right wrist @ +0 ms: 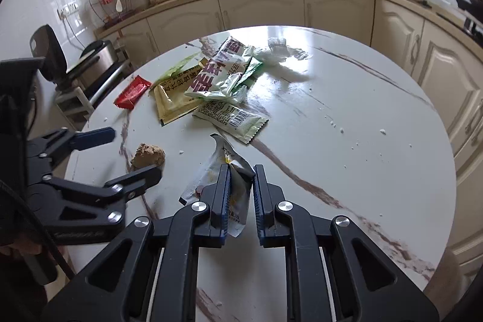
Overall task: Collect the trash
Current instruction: 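Grasp the bread piece with the left tool while the right tool grasps the white-yellow packet, then carry bread and packet to the blue bin and open both tools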
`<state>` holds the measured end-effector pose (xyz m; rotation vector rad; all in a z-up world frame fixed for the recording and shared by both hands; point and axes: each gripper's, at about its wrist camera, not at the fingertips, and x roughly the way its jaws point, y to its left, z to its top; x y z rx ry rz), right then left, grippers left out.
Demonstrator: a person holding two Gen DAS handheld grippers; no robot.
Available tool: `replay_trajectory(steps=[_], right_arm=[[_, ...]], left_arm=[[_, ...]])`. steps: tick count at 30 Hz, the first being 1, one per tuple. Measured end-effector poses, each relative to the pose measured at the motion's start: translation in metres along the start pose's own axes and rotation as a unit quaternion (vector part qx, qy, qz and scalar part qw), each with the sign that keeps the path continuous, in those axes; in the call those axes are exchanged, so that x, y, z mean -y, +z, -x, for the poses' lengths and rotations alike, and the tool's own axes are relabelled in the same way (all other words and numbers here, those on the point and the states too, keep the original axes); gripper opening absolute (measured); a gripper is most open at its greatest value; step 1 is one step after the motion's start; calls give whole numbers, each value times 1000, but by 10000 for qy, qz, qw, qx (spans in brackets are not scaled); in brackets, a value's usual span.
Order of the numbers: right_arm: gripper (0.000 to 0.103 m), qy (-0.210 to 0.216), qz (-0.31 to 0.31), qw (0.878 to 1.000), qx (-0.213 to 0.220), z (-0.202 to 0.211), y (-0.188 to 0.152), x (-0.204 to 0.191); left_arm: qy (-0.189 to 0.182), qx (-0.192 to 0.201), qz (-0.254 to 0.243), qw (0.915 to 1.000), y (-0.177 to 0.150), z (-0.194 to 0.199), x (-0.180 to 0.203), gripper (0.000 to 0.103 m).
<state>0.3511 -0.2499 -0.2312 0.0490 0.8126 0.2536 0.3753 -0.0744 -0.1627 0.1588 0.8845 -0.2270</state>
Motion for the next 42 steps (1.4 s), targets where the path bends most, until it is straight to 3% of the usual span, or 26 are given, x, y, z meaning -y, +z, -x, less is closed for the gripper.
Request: replay_trajectory(steps=[1, 3, 11, 21, 28, 34, 42], right_arm=[[14, 5, -10, 10000, 22, 2, 0, 1], [14, 76, -27, 10000, 42, 4, 1, 1], [14, 109, -21, 9999, 120, 7, 2, -10], [14, 209, 338, 9987, 309, 32, 9, -65], [14, 596, 845, 9940, 355, 36, 13, -150], [14, 1101, 1222, 9860, 276, 21, 9, -230], [14, 1619, 1838, 9693, -217, -28, -16, -333]], left_arm=[[-38, -4, 51, 10000, 0, -4, -1, 47], [-333, 53, 177, 9993, -1, -6, -4, 30], [-607, 200, 278, 9976, -10, 4, -13, 29], [-668, 715, 575, 9935, -42, 76, -63, 29], [-384, 970, 913, 9904, -85, 123, -124, 29], [144, 1069, 1319, 9854, -145, 165, -190, 29], [640, 737, 2146, 9718, -236, 184, -274, 29]])
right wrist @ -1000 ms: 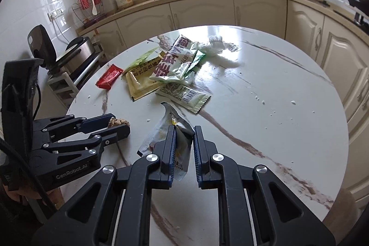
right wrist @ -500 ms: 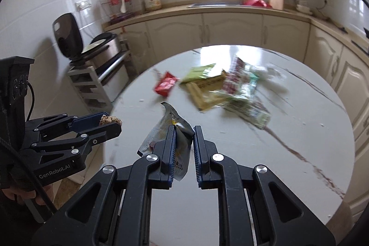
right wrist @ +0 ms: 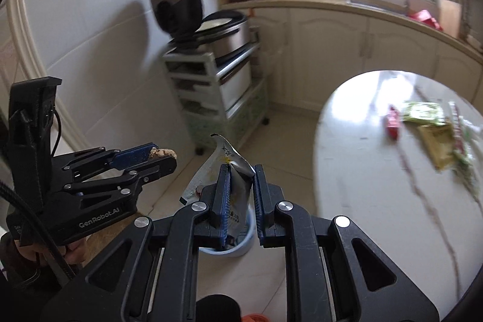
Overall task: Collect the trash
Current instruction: 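Carry bread and packet to the blue bin and open both tools, then move both open tools back to the table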
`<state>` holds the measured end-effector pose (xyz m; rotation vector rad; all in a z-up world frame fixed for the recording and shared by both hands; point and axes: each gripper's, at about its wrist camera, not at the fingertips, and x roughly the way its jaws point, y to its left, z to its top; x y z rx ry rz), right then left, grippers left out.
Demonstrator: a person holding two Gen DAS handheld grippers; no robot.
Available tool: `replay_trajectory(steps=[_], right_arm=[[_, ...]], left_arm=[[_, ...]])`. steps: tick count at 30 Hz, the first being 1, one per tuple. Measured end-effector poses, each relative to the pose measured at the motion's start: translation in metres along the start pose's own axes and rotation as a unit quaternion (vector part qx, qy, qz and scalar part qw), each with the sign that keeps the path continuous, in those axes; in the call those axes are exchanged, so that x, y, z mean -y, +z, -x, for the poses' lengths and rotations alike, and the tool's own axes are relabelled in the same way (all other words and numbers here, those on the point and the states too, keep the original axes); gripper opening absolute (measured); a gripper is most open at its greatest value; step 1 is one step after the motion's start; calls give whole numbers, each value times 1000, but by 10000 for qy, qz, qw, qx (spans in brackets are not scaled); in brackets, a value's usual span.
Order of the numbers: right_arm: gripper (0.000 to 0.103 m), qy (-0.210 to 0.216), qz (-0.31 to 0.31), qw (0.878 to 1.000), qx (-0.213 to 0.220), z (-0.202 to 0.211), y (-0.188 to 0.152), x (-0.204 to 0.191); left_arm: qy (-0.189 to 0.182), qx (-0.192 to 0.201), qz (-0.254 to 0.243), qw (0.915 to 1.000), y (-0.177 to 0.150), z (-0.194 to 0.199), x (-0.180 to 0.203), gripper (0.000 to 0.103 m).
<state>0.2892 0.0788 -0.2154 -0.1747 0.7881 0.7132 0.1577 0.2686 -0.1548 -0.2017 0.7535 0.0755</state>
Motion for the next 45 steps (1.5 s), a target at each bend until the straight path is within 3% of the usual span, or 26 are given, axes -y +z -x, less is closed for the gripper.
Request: replay_trajectory(steps=[7, 15, 20, 27, 28, 30, 33, 37, 39, 43, 45], right_arm=[[14, 159, 195, 9984, -504, -68, -7, -37], [14, 174, 290, 9946, -983, -131, -15, -48], [14, 104, 368, 9930, -1120, -159, -17, -51], [20, 263, 432, 9931, -1057, -180, -7, -65], [25, 270, 418, 9934, -1029, -180, -5, -66], [43, 151, 326, 9952, -912, -174, -1, -65], [57, 73, 226, 9975, -659, -152, 4, -59], [64, -34, 94, 9996, -268, -106, 13, -47], [76, -76, 25, 10000, -55, -80, 16, -40], [79, -337, -113, 9983, 460, -15, 20, -18], [87, -493, -190, 9963, 681, 12, 19, -5]], left_arm=[[216, -586, 457, 9970, -25, -37, -58, 29], [429, -1021, 663, 9916, -8, -92, -74, 34], [716, -932, 699, 9906, 3, -97, -74, 56], [924, -636, 732, 9910, -2, -64, -68, 57], [941, -589, 730, 9911, -2, -56, -65, 57], [1062, -480, 706, 9907, -5, -42, -60, 58], [1039, -311, 681, 9918, -8, -20, -48, 60], [997, -24, 556, 9935, -7, 10, -19, 64], [953, 96, 432, 9945, -7, 23, -3, 65], [823, 411, 144, 9957, -4, 53, 41, 71], [766, 564, 20, 9955, -5, 64, 59, 73]])
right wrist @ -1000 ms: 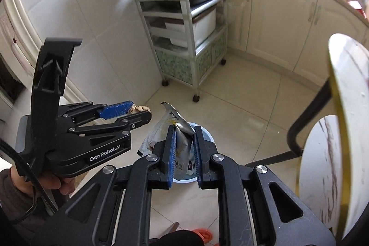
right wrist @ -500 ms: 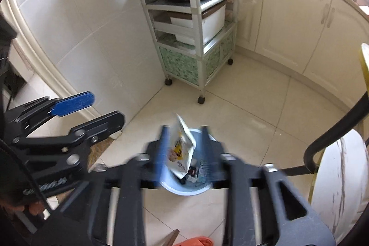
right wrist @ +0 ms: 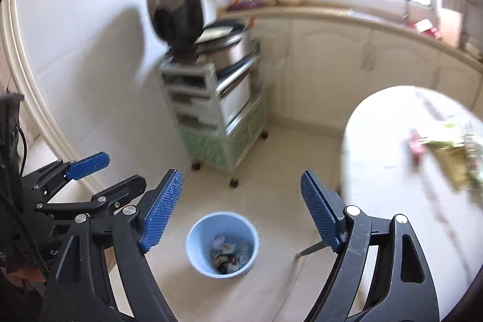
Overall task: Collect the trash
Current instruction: 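Move both open tools back to the table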
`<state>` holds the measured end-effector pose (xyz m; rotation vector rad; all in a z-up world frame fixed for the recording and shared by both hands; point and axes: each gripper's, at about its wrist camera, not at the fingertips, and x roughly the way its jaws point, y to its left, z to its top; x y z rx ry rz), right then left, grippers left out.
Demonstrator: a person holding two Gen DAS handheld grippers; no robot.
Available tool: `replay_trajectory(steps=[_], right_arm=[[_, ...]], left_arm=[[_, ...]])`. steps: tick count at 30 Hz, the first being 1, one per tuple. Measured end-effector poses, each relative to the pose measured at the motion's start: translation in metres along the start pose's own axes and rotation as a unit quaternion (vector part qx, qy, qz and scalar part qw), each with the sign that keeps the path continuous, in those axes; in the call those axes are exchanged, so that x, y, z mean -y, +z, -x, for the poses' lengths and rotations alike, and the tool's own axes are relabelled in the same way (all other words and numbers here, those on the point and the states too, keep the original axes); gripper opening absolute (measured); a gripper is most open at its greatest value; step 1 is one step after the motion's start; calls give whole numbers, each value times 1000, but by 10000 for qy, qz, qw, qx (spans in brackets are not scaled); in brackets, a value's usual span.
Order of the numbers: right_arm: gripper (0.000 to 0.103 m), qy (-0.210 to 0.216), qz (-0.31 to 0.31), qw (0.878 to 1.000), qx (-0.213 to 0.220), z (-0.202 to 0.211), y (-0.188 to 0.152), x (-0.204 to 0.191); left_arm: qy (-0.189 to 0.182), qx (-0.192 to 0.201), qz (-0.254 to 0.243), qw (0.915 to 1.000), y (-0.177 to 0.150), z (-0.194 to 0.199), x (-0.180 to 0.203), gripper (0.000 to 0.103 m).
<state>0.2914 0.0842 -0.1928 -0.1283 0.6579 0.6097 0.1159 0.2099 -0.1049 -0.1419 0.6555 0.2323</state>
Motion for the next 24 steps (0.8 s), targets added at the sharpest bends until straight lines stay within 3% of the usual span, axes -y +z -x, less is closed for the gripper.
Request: replay_trajectory(steps=[5, 11, 17, 24], right_arm=[[95, -442, -302, 9975, 463, 69, -1, 52], [103, -1132, -719, 9878, 786, 137, -14, 126], [103, -1749, -1229, 9735, 813, 174, -30, 200], [103, -2074, -1548, 9647, 491, 179, -50, 269]], left_arm=[[-224, 442, -404, 9980, 2, 42, 58, 90], [-533, 748, -717, 9932, 3, 62, 125, 102], [-866, 562, -1298, 9861, 3, 46, 195, 102], [-964, 87, -1682, 9810, 18, -15, 251, 102]])
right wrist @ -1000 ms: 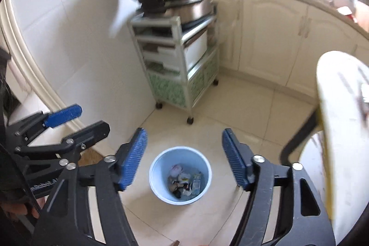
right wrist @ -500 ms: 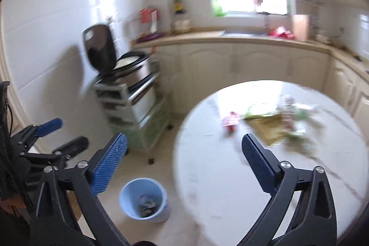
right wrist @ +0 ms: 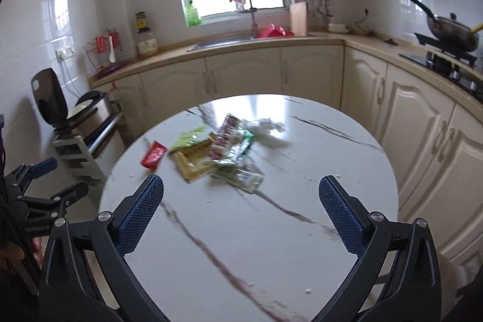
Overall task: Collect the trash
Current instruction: 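Move both open tools back to the table, then grasp the red candy wrapper with the left tool while the right tool grasps the white printed bag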
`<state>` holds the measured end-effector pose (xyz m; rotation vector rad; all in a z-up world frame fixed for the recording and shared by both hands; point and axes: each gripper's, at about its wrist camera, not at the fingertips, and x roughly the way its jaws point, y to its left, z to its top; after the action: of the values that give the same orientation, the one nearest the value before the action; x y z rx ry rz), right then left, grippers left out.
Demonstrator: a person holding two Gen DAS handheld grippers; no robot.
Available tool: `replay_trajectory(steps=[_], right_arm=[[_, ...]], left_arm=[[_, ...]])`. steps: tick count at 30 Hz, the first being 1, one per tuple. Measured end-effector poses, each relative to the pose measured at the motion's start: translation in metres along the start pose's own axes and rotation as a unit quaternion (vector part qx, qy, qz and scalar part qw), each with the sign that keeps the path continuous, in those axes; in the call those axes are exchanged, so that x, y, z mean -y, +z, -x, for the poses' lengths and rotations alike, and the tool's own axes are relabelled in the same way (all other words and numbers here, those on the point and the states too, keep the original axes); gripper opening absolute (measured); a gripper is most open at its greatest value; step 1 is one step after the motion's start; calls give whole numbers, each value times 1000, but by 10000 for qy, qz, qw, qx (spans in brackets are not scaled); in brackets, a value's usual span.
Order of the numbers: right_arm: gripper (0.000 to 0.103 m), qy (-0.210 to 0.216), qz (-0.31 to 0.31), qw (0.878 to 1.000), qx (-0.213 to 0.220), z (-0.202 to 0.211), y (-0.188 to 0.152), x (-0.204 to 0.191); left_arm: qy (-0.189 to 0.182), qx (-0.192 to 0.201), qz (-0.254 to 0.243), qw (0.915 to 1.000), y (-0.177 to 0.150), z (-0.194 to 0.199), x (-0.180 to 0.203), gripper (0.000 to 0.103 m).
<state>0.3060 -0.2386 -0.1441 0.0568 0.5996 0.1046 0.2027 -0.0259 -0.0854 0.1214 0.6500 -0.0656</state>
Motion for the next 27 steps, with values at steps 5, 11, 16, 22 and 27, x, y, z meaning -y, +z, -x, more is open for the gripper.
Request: replay_trajectory(steps=[5, 11, 16, 22, 27], right_arm=[[103, -28, 13, 9994, -350, -33, 1, 22], [103, -28, 129, 9976, -683, -80, 10, 25], [103, 102, 208, 9962, -840, -114, 23, 14], [103, 203, 420, 9923, -1144, -162, 37, -15], [102, 49, 634, 9886, -1364, -198, 42, -39]], left_arm=[[77, -359, -110, 9993, 24, -68, -3, 100], [-16, -864, 19, 9963, 55, -154, -35, 89], [-168, -1041, 39, 9944, 71, -199, -54, 70], [-650, -1098, 23, 9918, 80, -234, -62, 19], [-651, -1007, -108, 9927, 74, -230, -73, 18]])
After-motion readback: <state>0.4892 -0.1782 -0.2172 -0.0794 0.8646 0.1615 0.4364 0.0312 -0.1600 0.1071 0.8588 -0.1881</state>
